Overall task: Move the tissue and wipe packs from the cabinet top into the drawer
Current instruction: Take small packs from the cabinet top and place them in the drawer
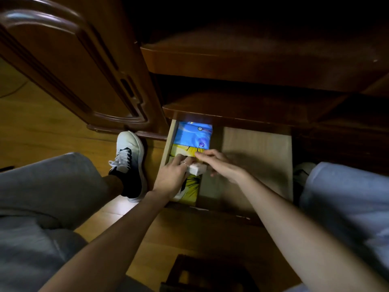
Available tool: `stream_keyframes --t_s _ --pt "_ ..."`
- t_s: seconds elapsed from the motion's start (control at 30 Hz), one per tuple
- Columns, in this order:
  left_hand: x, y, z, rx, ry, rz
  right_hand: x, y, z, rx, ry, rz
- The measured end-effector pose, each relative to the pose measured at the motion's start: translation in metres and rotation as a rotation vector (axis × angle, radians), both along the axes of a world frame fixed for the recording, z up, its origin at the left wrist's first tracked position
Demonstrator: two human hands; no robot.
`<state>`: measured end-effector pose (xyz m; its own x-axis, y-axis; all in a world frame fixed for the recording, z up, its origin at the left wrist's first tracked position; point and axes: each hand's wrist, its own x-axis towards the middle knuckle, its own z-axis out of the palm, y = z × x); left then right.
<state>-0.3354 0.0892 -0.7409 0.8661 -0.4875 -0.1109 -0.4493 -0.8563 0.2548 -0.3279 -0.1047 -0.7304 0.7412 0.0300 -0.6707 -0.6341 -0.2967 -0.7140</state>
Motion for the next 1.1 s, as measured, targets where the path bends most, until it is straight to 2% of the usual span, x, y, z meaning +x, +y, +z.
stream_keyframes --t_s 0.13,0.23,0.3,0.37,0.43,0.47,0.67,0.7,0.8,0.83,0.97,1.03,1.1 --pt "-0.009 -0.017 0.021 -0.097 -0.131 -0.068 -0.023 -0.018 0.016 0.095 -0.071 0.032" --pt "-0.016 -0.023 0.030 -0.094 -0.116 -0.082 -0.032 -0.038 0.022 0.106 -0.107 0.016" --pt "-0.015 -0.020 0.029 -0.180 -0.006 0.109 -0.037 -0.050 0.022 0.050 -0.098 -0.109" --pt "-0.013 -0.014 0.026 -0.353 0.125 0.413 -0.045 -0.059 0.016 -0.047 -0.046 -0.204" --pt "-0.012 -0.007 0.020 -0.506 0.233 0.639 -0.055 -0.060 0.005 -0.080 0.043 -0.219" --pt "-0.013 -0.003 0.016 -0.542 0.257 0.681 -0.060 -0.058 -0.001 -0.075 0.074 -0.212" --pt "-0.027 0.002 0.005 -0.515 0.195 0.613 -0.067 -0.027 -0.039 -0.053 0.141 -0.085" --pt "-0.029 0.002 0.003 -0.516 0.188 0.616 -0.067 -0.019 -0.047 -0.103 0.123 0.007" --pt "-0.032 0.004 -0.005 -0.520 0.204 0.634 -0.069 0.001 -0.067 -0.468 -0.024 0.392" --pt "-0.031 0.004 -0.006 -0.529 0.206 0.644 -0.069 0.003 -0.068 -0.528 -0.045 0.444" --pt "-0.023 -0.001 -0.003 -0.596 0.218 0.740 -0.056 -0.007 -0.064 -0.550 0.013 0.575" --pt "-0.018 -0.010 0.002 -0.661 0.238 0.780 -0.048 -0.008 -0.048 -0.518 -0.006 0.525" --pt "-0.015 -0.019 0.011 -0.724 0.226 0.801 -0.043 -0.003 -0.024 -0.289 -0.091 0.295"
